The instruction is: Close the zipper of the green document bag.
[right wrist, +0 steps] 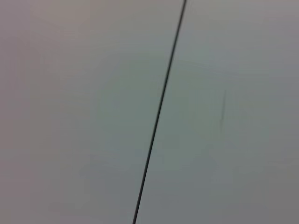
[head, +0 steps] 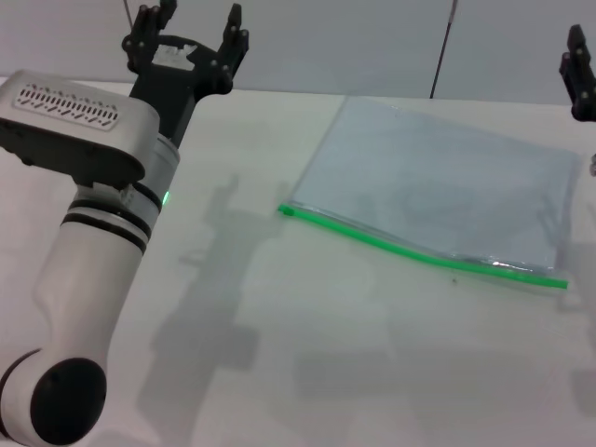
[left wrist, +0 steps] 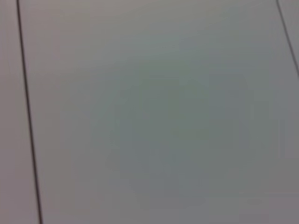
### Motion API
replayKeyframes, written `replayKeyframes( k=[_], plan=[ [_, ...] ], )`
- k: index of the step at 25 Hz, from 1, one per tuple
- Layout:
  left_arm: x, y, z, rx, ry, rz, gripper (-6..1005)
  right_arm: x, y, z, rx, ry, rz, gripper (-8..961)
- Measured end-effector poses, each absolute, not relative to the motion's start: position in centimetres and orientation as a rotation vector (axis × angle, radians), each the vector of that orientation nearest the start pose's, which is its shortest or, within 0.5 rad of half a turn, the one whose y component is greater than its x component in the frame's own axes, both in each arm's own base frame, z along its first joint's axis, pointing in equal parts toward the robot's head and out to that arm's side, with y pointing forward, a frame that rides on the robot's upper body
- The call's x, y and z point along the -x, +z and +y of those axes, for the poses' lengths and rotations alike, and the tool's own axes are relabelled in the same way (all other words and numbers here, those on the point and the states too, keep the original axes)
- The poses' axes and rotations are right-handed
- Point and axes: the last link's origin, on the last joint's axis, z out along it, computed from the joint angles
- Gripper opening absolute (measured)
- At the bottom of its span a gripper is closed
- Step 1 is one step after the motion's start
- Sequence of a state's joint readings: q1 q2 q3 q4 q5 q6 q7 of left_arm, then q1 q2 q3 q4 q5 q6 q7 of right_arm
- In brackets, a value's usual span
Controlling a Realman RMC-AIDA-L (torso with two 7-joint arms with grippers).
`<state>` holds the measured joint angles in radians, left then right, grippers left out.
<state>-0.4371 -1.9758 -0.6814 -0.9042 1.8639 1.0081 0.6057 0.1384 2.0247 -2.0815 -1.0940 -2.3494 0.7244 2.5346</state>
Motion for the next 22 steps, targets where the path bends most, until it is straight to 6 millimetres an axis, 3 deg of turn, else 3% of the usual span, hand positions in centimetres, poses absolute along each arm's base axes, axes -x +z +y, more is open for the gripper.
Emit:
replayKeyframes(
  k=[22],
  plan=[
    [19.6, -3.8, 36.1, 1.574, -0.707, -0.297, 733, -21.0, -1.1, 34.3, 1.609, 0.622, 0.242, 626]
  ],
)
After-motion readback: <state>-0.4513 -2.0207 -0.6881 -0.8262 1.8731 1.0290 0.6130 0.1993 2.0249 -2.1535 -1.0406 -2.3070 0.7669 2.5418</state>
